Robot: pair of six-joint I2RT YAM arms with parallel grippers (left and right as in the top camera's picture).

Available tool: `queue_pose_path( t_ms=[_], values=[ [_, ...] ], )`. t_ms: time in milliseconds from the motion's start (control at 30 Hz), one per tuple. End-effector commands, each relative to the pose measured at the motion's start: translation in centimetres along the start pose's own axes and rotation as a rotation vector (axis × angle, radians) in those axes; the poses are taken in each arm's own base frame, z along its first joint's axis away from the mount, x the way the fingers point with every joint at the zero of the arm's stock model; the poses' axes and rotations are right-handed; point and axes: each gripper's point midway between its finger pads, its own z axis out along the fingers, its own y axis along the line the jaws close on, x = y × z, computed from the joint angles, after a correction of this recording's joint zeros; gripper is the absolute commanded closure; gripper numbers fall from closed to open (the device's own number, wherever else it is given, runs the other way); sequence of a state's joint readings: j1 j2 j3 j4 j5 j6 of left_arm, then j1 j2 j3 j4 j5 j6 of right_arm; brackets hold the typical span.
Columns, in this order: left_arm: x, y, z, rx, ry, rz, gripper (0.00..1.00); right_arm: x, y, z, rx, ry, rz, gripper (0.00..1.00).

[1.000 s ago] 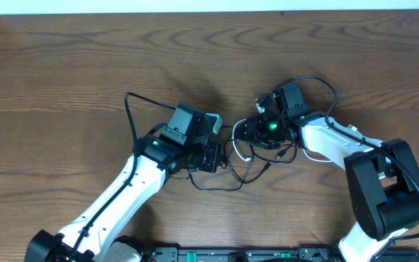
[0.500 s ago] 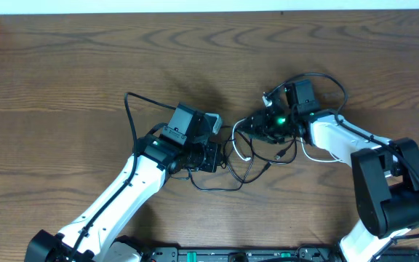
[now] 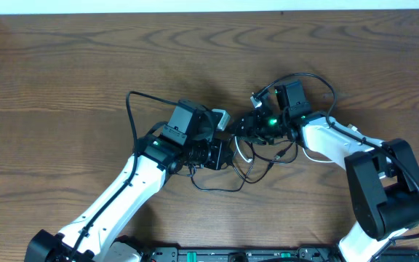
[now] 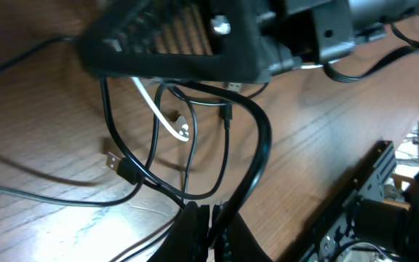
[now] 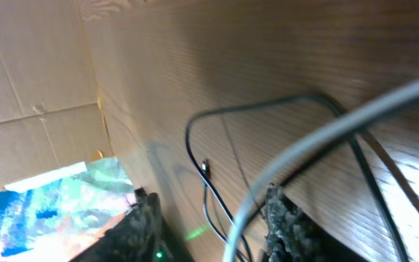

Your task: Untangle cables

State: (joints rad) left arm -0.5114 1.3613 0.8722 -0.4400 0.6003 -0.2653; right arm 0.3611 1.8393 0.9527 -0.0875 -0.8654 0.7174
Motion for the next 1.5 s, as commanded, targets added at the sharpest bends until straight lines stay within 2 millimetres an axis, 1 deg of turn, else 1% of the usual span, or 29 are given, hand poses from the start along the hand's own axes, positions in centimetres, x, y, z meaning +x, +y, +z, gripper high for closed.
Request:
queue_pose_path(
  t_ms=[0,33,67,100,167,233,267,367,467,533,600,700,833,900,967,1033,1133,1167,1267,1333,1367,1467],
  values=[
    [0.1,-1.9,0.0,0.058,0.012,0.033,0.93,0.0,0.6,0.2,-0.024,0.003,-0.013,0.66],
    [0.2,-2.1,0.1,0.061,0.017,0.04,0.92,-0.2,0.7,0.2,-0.028,-0.001,-0.019,0.69],
    [0.6,-2.6,0.3,0.068,0.028,0.054,0.93,-0.3,0.9,0.2,-0.034,-0.008,-0.032,0.74],
    [0.8,-2.8,0.4,0.071,0.034,0.061,0.93,-0.4,1.0,0.2,-0.036,-0.009,-0.034,0.76],
    [1.1,-3.2,0.6,0.076,0.043,0.071,0.92,-0.5,1.0,0.2,-0.039,-0.011,-0.039,0.85],
    [1.3,-3.5,0.7,0.079,0.049,0.079,0.93,-0.5,1.1,0.2,-0.04,-0.012,-0.04,0.97],
    [1.3,-3.5,0.8,0.077,0.051,0.081,0.93,-0.5,1.2,0.2,-0.046,-0.012,-0.046,0.99],
    [1.5,-3.5,0.8,0.073,0.055,0.08,0.93,-0.8,2.1,0.1,-0.084,-0.019,-0.083,0.99],
    [1.7,-3.3,0.8,0.068,0.066,0.073,0.93,-2.0,3.5,-0.4,-0.146,-0.054,-0.16,0.99],
    [2.0,-2.9,0.8,0.045,0.074,0.064,0.92,-3.1,4.5,-1.4,-0.196,-0.091,-0.249,0.99],
    [2.5,-2.0,0.8,-0.002,0.09,0.048,0.92,-4.6,4.7,-2.8,-0.22,-0.143,-0.286,0.99],
    [3.3,-0.8,0.7,-0.063,0.118,0.024,0.92,-7.4,3.2,-5.8,-0.213,-0.239,-0.268,0.99],
    [4.0,0.1,0.5,-0.111,0.141,0.007,0.92,-10.6,0.2,-10.8,-0.193,-0.364,-0.204,0.99],
    [4.0,0.1,0.5,-0.111,0.141,0.008,0.93,-12.1,-1.8,-14.1,-0.182,-0.44,-0.162,0.99],
    [4.0,0.1,0.5,-0.111,0.14,0.008,0.93,-13.0,-3.4,-17.1,-0.184,-0.498,-0.128,0.99],
    [4.0,0.1,0.5,-0.111,0.14,0.008,0.93,-13.7,-5.4,-20.6,-0.187,-0.565,-0.091,0.99],
    [3.9,0.4,0.5,-0.131,0.134,0.01,0.92,-14.1,-9.0,-25.6,-0.165,-0.671,0.0,0.99],
    [3.8,0.6,0.5,-0.139,0.13,0.011,0.93,-14.0,-10.4,-27.3,-0.154,-0.708,0.035,0.99],
    [3.6,0.8,0.4,-0.152,0.122,0.014,0.93,-13.2,-13.9,-31.3,-0.125,-0.797,0.14,0.99],
    [3.4,0.7,0.5,-0.149,0.115,0.017,0.92,-12.5,-16.2,-33.8,-0.101,-0.858,0.21,0.99],
    [3.3,0.7,0.5,-0.148,0.111,0.019,0.93,-12.1,-17.0,-34.7,-0.091,-0.881,0.231,0.99],
    [3.1,0.6,0.5,-0.143,0.1,0.025,0.92,-11.1,-18.7,-37.3,-0.079,-0.942,0.272,0.99]
  ],
)
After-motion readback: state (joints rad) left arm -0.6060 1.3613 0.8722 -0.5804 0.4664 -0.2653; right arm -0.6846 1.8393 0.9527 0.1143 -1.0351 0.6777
